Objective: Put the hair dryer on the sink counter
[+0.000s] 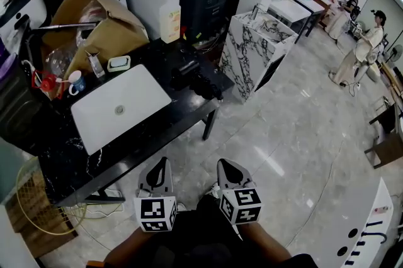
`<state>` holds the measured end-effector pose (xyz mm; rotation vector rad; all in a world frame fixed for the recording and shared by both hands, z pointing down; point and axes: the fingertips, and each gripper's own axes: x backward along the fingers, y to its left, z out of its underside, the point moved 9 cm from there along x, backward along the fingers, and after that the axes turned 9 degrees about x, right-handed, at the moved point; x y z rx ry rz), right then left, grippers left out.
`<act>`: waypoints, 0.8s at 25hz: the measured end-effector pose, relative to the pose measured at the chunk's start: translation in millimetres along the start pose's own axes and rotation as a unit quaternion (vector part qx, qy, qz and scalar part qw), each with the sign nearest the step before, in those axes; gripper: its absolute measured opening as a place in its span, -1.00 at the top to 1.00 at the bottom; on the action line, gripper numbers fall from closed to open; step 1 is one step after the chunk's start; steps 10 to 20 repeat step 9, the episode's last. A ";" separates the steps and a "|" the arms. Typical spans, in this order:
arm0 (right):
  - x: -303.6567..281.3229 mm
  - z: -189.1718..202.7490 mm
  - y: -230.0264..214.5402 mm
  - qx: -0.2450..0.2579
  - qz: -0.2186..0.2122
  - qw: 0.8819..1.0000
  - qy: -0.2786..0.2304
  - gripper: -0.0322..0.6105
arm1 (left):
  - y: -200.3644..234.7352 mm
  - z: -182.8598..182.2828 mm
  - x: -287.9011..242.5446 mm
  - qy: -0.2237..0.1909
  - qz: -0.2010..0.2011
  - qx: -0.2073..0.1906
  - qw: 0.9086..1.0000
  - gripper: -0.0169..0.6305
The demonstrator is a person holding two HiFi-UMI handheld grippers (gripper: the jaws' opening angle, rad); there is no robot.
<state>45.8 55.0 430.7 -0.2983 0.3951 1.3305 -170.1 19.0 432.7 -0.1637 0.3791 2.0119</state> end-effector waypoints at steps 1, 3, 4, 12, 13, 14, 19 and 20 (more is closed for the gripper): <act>0.2 -0.8 0.9 0.001 0.000 1.000 -0.001 0.86 | 0.7 -0.3 0.7 0.000 0.000 0.000 1.000 0.92; 0.4 -2.3 2.7 0.001 0.001 1.000 -0.003 0.86 | 2.1 -0.8 1.7 -0.001 0.000 0.000 1.000 0.92; 0.3 -2.8 3.7 0.002 0.001 1.000 -0.003 0.86 | 2.8 -0.8 2.1 -0.001 0.001 0.000 1.000 0.92; 0.6 -0.9 9.8 0.002 0.000 1.000 -0.003 0.86 | 6.1 1.6 5.5 0.000 0.003 0.001 1.000 0.92; 0.6 -0.9 9.8 0.002 0.000 1.000 -0.003 0.86 | 6.1 1.6 5.5 0.000 0.003 0.001 1.000 0.92; 0.6 -0.9 9.8 0.002 0.000 1.000 -0.003 0.86 | 6.1 1.6 5.5 0.000 0.003 0.001 1.000 0.92; 0.6 -0.9 9.8 0.002 0.000 1.000 -0.003 0.86 | 6.1 1.6 5.5 0.000 0.003 0.001 1.000 0.92; 0.6 -0.9 9.8 0.002 0.000 1.000 -0.003 0.86 | 6.1 1.6 5.5 0.000 0.003 0.001 1.000 0.92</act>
